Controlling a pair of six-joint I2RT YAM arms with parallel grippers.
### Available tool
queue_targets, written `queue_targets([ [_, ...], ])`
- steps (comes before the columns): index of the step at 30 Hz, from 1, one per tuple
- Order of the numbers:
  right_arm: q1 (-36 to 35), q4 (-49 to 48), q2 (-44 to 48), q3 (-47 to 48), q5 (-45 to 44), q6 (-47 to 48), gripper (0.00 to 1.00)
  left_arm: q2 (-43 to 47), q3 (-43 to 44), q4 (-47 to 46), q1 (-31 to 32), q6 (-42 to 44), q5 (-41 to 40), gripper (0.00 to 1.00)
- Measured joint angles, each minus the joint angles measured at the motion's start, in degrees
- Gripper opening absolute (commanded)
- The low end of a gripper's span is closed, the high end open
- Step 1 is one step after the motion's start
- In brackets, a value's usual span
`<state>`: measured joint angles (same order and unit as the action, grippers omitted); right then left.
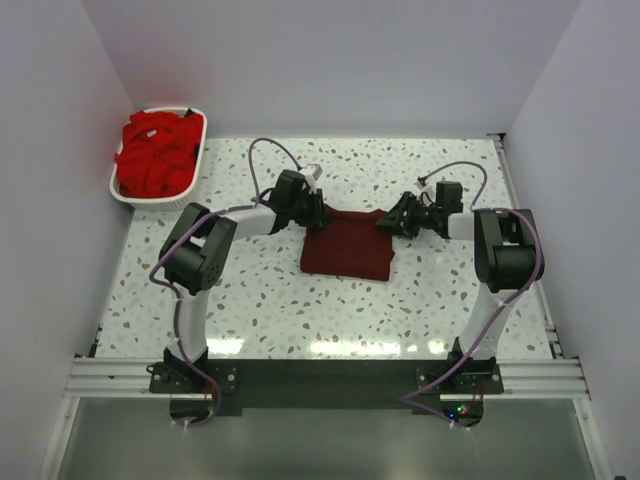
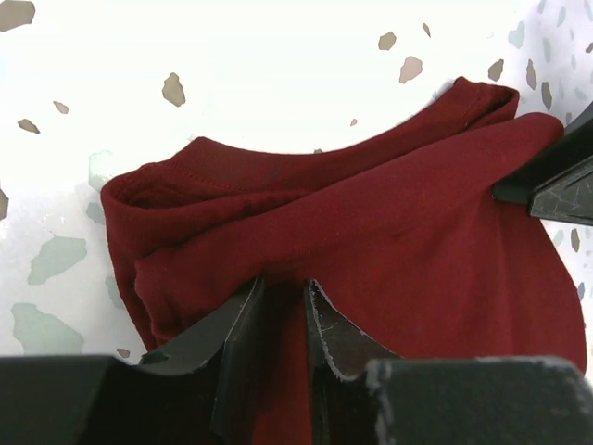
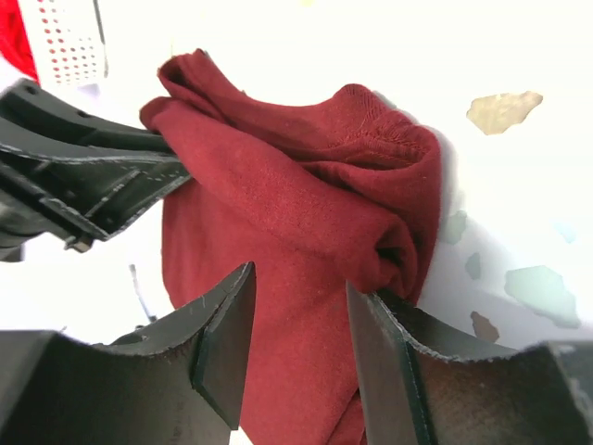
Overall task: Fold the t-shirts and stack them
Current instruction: Fold the tshirt
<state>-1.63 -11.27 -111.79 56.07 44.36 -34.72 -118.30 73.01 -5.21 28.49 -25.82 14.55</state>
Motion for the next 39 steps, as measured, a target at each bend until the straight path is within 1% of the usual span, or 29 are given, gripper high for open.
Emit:
queue_targets([
  [6, 0.68, -5.18, -0.33, 0.07, 4.11, -4.46, 0.44, 0.00, -1.18, -2.36, -1.01, -2.27, 2.58, 0.32],
  [11, 0.48, -9.88, -0.92, 1.62, 6.69, -7.26, 0.40, 0.02, -1.11, -2.95, -1.11, -2.69, 3.19, 0.33],
  [18, 0.61, -13.03, -8.72, 6.01, 7.13, -8.48, 0.36, -1.07, 0.55, -3.63, -2.01, -2.84, 3.50, 0.32],
  [21, 1.07, -13.86, -12.31, 7.15, 8.66, -10.05, 0.36, -2.69, 0.66, -4.81, -3.10, -3.72, 4.50, 0.32],
  [24, 1.75, -14.25, -13.27, 8.68, 9.18, -10.95, 0.36, -3.52, 0.66, -6.78, -4.33, -5.11, 6.43, 0.32],
  [27, 2.10, -14.38, -13.51, 9.16, 9.14, -11.80, 0.39, -3.91, 0.63, -7.72, -5.11, -6.23, 8.22, 0.33],
  [31, 2.19, -12.24, -11.96, 9.07, 8.66, -11.58, 0.42, -3.76, 0.57, -7.76, -5.42, -6.97, 9.18, 0.39],
  [32, 2.27, -11.65, -10.86, 8.70, 8.24, -11.47, 0.42, -3.34, 0.35, -7.65, -5.42, -7.17, 9.22, 0.42],
  [35, 2.62, -10.97, -5.03, 5.49, 7.56, -11.69, 0.43, -0.44, -1.75, -6.91, -5.62, -7.89, 9.11, 0.47],
  [38, 2.75, -12.81, 1.57, 0.90, 7.80, -13.11, 0.43, 4.72, -4.76, -6.03, -5.68, -8.15, 8.79, 0.47],
  [39, 2.64, -14.47, 3.61, -1.01, 8.00, -13.84, 0.43, 7.06, -6.23, -6.12, -5.46, -8.15, 8.37, 0.45],
])
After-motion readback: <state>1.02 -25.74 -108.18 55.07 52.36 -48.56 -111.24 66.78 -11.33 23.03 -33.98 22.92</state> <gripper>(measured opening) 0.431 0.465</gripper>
